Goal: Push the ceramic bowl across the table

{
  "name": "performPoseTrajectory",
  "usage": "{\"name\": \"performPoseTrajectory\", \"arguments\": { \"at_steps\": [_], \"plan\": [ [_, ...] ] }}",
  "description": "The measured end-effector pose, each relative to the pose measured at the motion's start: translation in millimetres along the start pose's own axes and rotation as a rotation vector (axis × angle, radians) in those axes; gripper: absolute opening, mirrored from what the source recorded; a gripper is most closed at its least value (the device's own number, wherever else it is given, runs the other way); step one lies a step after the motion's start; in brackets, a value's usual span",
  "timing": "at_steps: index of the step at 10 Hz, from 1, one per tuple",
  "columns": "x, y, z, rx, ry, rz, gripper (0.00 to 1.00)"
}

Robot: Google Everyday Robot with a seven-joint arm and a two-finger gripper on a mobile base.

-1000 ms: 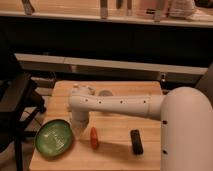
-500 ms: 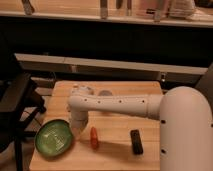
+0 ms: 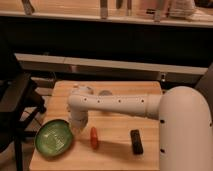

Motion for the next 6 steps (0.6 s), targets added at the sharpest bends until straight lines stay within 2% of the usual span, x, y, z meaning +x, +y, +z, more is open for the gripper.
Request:
{"name": "performPoseTrajectory", "arguments": {
  "at_steps": [6],
  "plan": [
    [-0.8,-3.0,0.5,-0.003,-0.009,-0.021,0.01]
  ]
}}
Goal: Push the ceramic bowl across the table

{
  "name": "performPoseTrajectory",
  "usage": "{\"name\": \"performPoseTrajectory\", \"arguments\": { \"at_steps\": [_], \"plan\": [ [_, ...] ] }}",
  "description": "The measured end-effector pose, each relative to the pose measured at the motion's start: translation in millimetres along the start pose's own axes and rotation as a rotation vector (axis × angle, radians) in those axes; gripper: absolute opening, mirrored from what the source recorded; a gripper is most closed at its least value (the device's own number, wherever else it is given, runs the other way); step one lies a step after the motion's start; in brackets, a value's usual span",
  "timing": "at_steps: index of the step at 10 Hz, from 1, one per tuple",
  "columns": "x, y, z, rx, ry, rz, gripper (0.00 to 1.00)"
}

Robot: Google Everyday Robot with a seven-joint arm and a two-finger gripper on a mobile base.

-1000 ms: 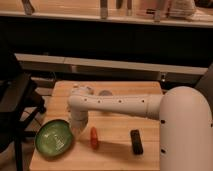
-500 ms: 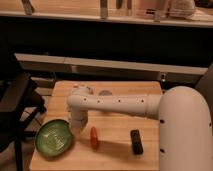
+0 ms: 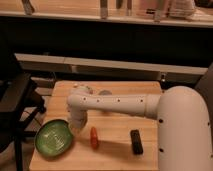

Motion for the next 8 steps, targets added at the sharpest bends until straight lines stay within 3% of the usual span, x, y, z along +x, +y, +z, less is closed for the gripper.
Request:
{"name": "performPoseTrajectory", "arguments": {
  "at_steps": [8],
  "plan": [
    [-0.5,-3.6,2.3,-0.006,-0.014,-0.023,0.01]
  ]
}}
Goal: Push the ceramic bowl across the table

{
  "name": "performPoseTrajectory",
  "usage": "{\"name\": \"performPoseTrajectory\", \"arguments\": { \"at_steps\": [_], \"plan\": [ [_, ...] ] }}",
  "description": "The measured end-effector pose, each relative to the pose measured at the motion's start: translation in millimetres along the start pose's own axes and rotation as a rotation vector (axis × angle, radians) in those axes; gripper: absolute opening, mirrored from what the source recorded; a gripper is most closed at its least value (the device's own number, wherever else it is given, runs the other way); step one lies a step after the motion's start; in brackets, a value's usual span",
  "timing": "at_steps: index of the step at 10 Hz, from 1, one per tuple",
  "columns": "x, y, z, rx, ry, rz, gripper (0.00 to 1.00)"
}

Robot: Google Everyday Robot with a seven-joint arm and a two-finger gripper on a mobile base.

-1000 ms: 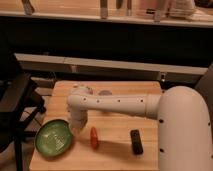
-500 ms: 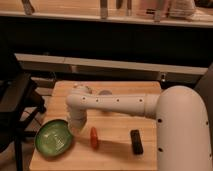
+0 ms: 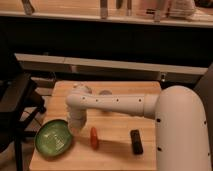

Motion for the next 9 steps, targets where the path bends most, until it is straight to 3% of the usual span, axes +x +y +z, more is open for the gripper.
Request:
{"name": "performPoseTrajectory", "arguments": {
  "at_steps": [9],
  "plan": [
    [-2.0,-5.5,2.6,-0.007,-0.014,-0.03,0.01]
  ]
}}
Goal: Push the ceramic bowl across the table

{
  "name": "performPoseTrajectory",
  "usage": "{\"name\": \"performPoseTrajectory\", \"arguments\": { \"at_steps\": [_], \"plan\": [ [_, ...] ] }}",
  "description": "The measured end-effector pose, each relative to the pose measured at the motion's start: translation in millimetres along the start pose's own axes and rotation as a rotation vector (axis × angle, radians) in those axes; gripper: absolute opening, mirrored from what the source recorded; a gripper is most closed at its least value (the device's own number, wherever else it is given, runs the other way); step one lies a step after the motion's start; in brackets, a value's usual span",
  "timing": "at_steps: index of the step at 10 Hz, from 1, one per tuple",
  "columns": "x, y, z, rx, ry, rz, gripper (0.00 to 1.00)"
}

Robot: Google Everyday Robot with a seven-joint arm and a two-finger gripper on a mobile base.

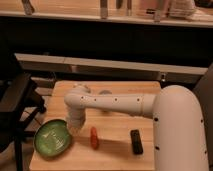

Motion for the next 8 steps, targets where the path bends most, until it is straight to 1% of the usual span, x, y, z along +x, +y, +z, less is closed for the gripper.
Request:
{"name": "performPoseTrajectory", "arguments": {
  "at_steps": [8],
  "plan": [
    [-1.5,-4.2,2.1,-0.004,-0.012,-0.019,0.01]
  ]
}}
